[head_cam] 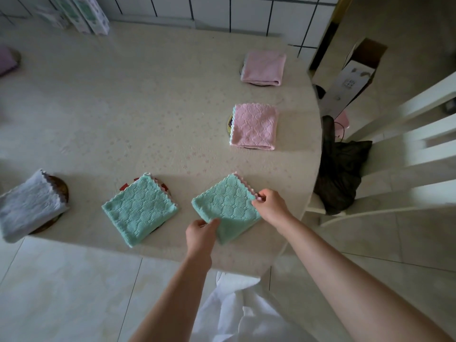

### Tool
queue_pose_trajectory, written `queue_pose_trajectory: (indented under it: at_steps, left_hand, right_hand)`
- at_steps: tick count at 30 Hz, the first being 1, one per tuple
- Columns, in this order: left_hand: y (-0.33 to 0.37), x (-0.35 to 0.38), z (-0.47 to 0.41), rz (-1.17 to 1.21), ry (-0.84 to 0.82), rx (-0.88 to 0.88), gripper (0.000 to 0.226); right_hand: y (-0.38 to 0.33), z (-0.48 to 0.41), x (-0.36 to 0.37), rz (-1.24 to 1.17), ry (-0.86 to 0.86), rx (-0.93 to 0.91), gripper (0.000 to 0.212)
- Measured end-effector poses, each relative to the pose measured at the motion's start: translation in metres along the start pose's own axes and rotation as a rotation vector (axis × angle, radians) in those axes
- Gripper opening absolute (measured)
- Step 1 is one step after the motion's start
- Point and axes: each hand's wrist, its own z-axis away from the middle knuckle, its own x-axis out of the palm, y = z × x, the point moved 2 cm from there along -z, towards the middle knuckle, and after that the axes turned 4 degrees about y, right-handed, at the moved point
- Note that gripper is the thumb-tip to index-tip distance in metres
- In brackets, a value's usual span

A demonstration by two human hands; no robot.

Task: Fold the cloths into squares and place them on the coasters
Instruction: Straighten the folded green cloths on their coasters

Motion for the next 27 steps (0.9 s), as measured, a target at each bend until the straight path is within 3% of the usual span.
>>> queue_pose_trajectory:
  at_steps: [6,13,24,27]
  left_hand:
    - [0.035,-0.004,-0.01,-0.151,-0.008,0.24,0.017]
    - [0.042,-0.005,-0.032,-0.395,-0.007,0.319,0.03]
    - [0.026,-0.028,-0.028,-0.534,0.073,0.396,0.028]
    - [0.021,-0.04,-0.03,-0.582,0.057,0.43,0.021]
  right_hand:
    - [0.016,0.011,0.009,-0.172,0.046,0.058,0.013]
    - [0.03,0.027,0.033,-0.305,0.063,0.109,0.013]
    - [0.029,0.039,0.035,0.021,0.179,-0.07,0.01]
    - [0.023,0.048,0.035,0.167,0.285,-0.128,0.016]
